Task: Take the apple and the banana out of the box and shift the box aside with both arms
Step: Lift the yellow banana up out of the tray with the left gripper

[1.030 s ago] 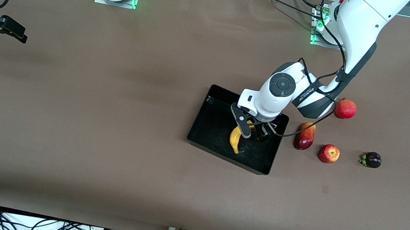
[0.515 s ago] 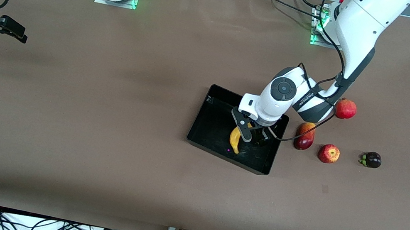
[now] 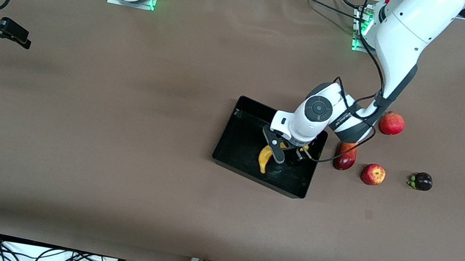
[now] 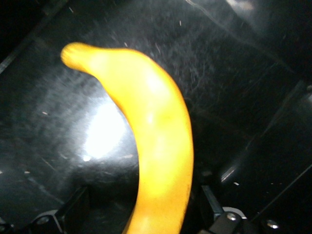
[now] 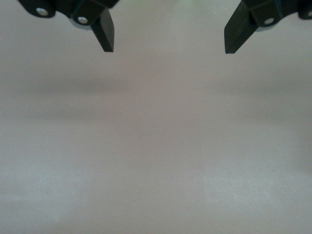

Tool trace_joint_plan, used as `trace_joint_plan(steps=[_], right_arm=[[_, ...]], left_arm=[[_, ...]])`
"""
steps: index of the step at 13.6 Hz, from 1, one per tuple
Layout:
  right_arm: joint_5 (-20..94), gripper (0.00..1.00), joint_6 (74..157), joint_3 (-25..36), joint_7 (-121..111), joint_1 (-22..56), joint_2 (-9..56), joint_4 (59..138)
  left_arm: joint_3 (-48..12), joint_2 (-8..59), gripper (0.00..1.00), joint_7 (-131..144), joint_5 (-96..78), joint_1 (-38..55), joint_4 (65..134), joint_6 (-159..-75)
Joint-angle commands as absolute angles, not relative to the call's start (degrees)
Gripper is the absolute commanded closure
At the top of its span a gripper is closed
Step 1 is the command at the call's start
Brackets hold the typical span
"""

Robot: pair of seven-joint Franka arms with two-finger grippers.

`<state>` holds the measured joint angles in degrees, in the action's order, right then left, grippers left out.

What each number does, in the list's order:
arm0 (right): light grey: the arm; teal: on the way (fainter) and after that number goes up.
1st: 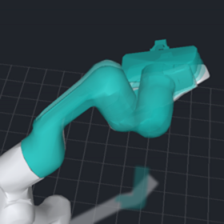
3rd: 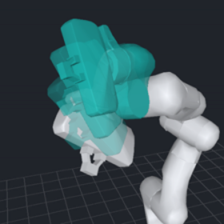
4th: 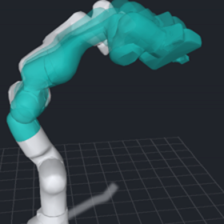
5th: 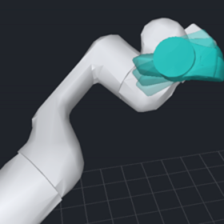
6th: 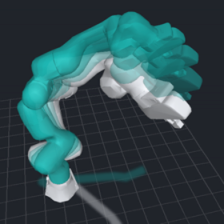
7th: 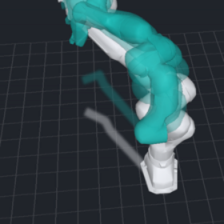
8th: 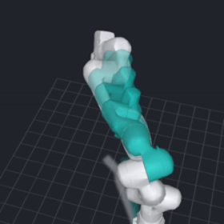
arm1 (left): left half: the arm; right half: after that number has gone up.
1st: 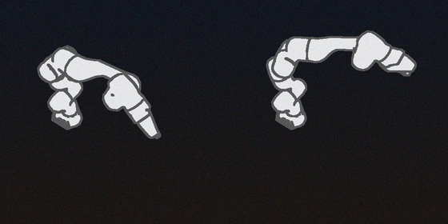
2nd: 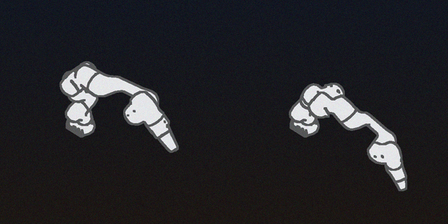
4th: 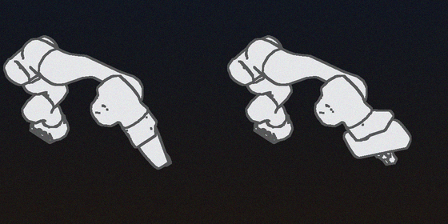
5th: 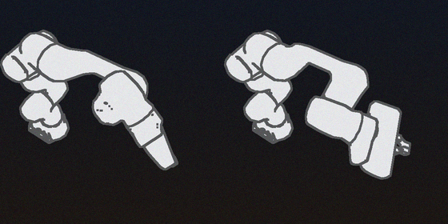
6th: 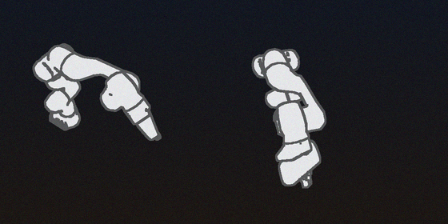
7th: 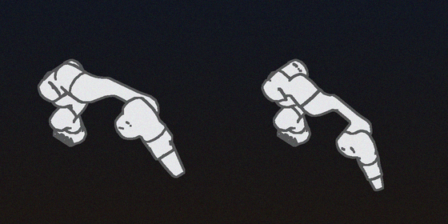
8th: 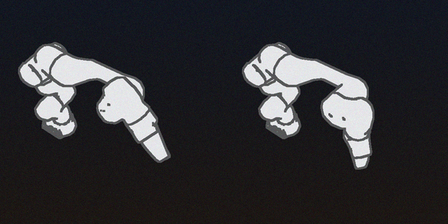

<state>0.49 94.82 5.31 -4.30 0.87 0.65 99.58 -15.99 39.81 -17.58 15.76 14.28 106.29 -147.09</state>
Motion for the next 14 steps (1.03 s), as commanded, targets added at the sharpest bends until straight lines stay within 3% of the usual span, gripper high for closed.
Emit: trace_joint_plan(steps=[1, 9, 10, 11, 12, 14], right_arm=[[0.35, 0.0, 93.69, 5.54, -3.87, 1.14, 1.05, 98.44], [0.35, 0.0, 93.69, 5.54, -3.87, 1.14, 1.05, 98.44], [0.35, 0.0, 93.69, 5.54, -3.87, 1.14, 1.05, 98.44], [0.35, 0.0, 93.69, 5.54, -3.87, 1.14, 1.05, 98.44], [0.35, 0.0, 93.69, 5.54, -3.87, 1.14, 1.05, 98.44], [0.35, 0.0, 93.69, 5.54, -3.87, 1.14, 0.97, 98.44]], left_arm=[[-15.29, 41.22, 0.0, -17.32, 16.35, 14.94, 104.94, -148.53], [-15.73, 41.83, 0.0, -17.14, 10.28, 16.17, 105.38, -148.71], [-15.73, 42.18, 0.19, -17.23, 10.54, 16.43, 105.29, -148.71], [-15.73, 42.19, 0.66, -17.31, 10.81, 16.44, 105.12, -148.71], [-15.73, 42.19, 1.0, -18.01, 11.07, 16.44, 105.03, -148.62], [-15.64, 42.19, 1.0, -18.11, 11.25, 16.44, 105.03, -148.62]])
